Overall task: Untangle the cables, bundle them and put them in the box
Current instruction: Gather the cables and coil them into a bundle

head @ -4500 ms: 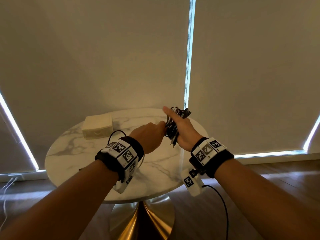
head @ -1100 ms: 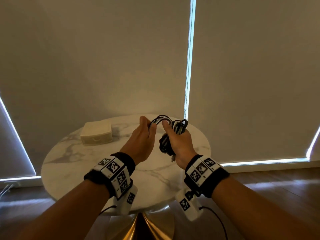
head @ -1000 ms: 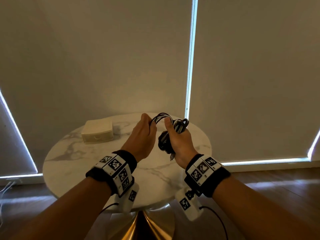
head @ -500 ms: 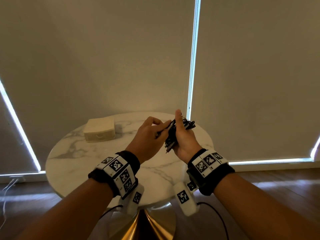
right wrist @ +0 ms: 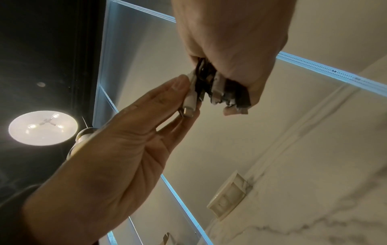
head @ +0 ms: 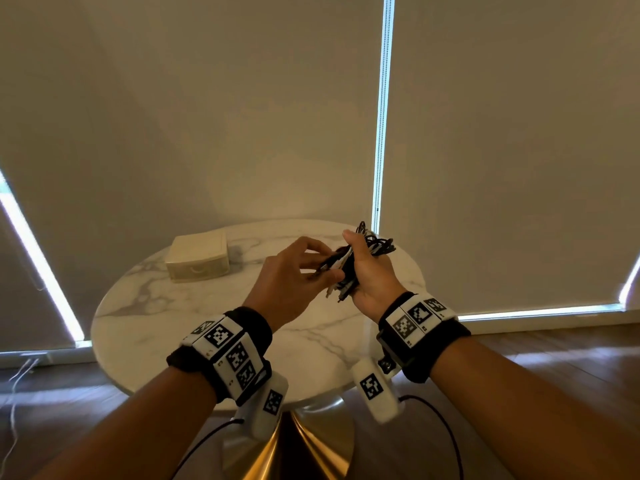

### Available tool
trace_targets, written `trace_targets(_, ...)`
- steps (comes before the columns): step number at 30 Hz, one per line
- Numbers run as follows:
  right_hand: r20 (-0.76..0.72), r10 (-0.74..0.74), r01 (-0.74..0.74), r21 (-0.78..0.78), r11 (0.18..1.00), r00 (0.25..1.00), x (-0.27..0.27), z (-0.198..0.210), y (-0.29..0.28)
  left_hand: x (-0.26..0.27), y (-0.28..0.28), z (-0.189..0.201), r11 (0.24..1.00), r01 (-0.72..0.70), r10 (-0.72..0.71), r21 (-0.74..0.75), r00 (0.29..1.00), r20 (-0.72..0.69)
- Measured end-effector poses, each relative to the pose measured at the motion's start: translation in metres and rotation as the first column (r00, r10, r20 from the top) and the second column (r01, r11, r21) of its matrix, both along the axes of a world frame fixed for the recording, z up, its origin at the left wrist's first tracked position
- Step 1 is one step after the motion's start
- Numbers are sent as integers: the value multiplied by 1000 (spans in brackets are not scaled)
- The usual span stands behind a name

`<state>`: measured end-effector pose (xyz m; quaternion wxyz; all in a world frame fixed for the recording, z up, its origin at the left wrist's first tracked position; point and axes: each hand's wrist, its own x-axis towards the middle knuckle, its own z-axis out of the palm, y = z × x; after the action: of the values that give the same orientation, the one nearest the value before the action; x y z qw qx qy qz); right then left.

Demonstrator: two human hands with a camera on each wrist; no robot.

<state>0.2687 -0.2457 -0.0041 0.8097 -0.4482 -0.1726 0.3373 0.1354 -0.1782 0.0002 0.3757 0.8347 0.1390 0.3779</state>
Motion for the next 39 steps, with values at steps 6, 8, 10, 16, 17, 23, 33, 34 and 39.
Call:
trace_targets(6, -48, -29, 30, 21, 999, 998, 0, 3, 2, 5, -2, -3, 989, -45, 33, 139, 996, 88)
trace_targets(8, -24, -6, 7, 7, 1000, 1000, 0, 2, 2, 8, -1, -6, 983, -74, 51, 168, 989, 138)
trace_targets(10, 24, 17, -17, -3, 1000, 1000, 0, -1, 1, 11, 0, -10, 971, -84, 44, 222, 983, 179)
trace_targets(16, 163, 9, -6, -15, 1000, 987, 2, -8, -3, 4, -2, -10, 982, -20, -7, 190, 990, 143)
trace_targets(17, 184, 6, -1, -24, 1000, 983, 4, -7, -5, 0, -3, -9, 982, 7, -29, 191, 993, 112)
trace_targets(23, 352, 182, -110, -214, 971, 918, 22, 2, -24, -26, 9, 2, 954, 27, 8, 298, 993, -116)
trace_targets(33, 523, 779, -169, -782, 600, 346, 9, 28, -41, -6, 21, 20, 627, 233, 262, 743, 835, -483)
trace_targets(34, 497, 811, -161, -813, 559, 309, 8, 31, -41, -4, 19, 21, 622, 254, 274, 740, 815, -510)
trace_targets(39, 431, 870, -135, -872, 470, 240, 5, 38, -40, -3, 14, 28, 586, 258, 296, 768, 814, -499)
